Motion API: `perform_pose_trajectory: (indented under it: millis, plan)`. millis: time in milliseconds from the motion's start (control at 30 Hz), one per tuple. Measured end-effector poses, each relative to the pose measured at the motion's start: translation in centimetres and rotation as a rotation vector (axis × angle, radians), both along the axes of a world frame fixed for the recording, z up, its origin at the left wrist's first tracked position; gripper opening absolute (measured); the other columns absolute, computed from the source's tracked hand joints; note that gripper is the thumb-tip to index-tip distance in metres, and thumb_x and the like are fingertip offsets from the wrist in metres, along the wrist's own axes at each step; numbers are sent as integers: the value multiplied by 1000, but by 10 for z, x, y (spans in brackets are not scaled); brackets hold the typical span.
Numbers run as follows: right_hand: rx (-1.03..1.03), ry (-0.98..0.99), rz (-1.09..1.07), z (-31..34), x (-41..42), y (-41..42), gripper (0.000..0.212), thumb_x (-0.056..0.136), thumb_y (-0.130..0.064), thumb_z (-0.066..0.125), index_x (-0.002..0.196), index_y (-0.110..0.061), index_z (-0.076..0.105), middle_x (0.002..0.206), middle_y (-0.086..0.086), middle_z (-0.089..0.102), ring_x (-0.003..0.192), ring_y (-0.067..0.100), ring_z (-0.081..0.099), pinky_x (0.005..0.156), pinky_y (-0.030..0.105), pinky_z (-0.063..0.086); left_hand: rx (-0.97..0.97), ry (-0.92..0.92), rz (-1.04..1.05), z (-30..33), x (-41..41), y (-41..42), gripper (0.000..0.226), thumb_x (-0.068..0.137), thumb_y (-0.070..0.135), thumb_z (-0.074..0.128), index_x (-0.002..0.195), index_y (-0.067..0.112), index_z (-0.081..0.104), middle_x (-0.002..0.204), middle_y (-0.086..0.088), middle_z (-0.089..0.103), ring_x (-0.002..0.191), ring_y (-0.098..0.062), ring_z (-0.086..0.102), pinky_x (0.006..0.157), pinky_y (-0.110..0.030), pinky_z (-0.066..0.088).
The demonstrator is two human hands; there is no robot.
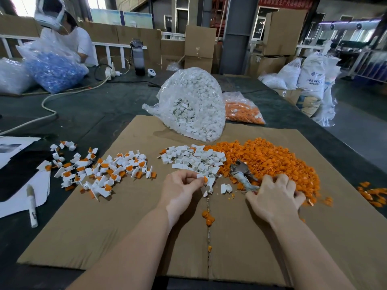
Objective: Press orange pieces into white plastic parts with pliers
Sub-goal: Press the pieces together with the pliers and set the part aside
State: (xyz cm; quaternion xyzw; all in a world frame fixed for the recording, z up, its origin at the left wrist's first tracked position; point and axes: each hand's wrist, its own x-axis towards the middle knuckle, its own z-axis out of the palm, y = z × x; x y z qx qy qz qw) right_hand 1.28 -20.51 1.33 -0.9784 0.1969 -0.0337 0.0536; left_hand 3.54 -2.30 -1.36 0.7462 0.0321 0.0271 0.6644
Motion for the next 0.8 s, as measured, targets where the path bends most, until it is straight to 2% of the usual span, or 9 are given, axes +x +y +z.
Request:
perform_pose_trajectory:
  millis: [67, 133, 233, 367, 533, 667, 800]
  plan:
    - [-55, -50, 59, 2, -2, 0, 35, 89, -43, 45, 113, -17, 44, 121, 7, 45, 116, 26, 40, 97, 42, 31, -73, 45, 24, 2, 1, 0, 8, 81, 16, 71, 85, 9, 68, 77, -11, 71, 65, -14, 62, 64, -24, 50]
    - [-45, -94, 140, 7, -3, 2, 34, 92, -46, 42, 109, -17, 44, 114, 5, 51, 109, 24, 47, 88, 38, 37, -152, 87, 34, 4, 3, 1, 9, 81, 15, 72, 87, 10, 68, 74, -8, 71, 60, -10, 63, 59, -21, 51]
    - [168, -91, 261, 18, -7, 15, 31, 93, -48, 39, 94, -19, 48, 96, 1, 54, 92, 23, 52, 69, 33, 38, -232, 103, 44, 7, 3, 3, 14, 81, 11, 71, 91, 2, 66, 62, -4, 62, 48, -5, 52, 47, -13, 42]
    - [478, 56, 413, 29, -8, 34, 38, 95, -45, 39, 70, -17, 44, 69, 0, 47, 63, 18, 45, 54, 31, 28, -294, 130, 72, 9, 4, 4, 12, 82, 6, 69, 89, -3, 65, 57, -2, 58, 47, -7, 48, 46, -13, 40]
    - [720, 197, 424, 36, -12, 41, 38, 96, -35, 43, 64, -15, 41, 57, 1, 39, 47, 15, 34, 56, 30, 27, -319, 154, 83, 12, 4, 5, 3, 84, 2, 65, 81, 1, 65, 54, -2, 60, 42, -5, 50, 47, -15, 42]
    - [737, 255, 426, 39, -12, 42, 38, 95, -33, 43, 61, -17, 38, 50, -4, 34, 41, 12, 30, 53, 31, 23, -313, 177, 111, 14, 5, 4, 4, 85, 2, 64, 81, 1, 65, 60, -7, 58, 41, -5, 50, 47, -17, 42]
    - [747, 307, 419, 42, -13, 41, 36, 94, -36, 43, 63, -18, 41, 45, -9, 37, 41, 11, 33, 55, 30, 26, -326, 190, 130, 14, 6, 4, 4, 85, 1, 63, 82, 0, 64, 64, -9, 59, 47, -10, 50, 49, -19, 43]
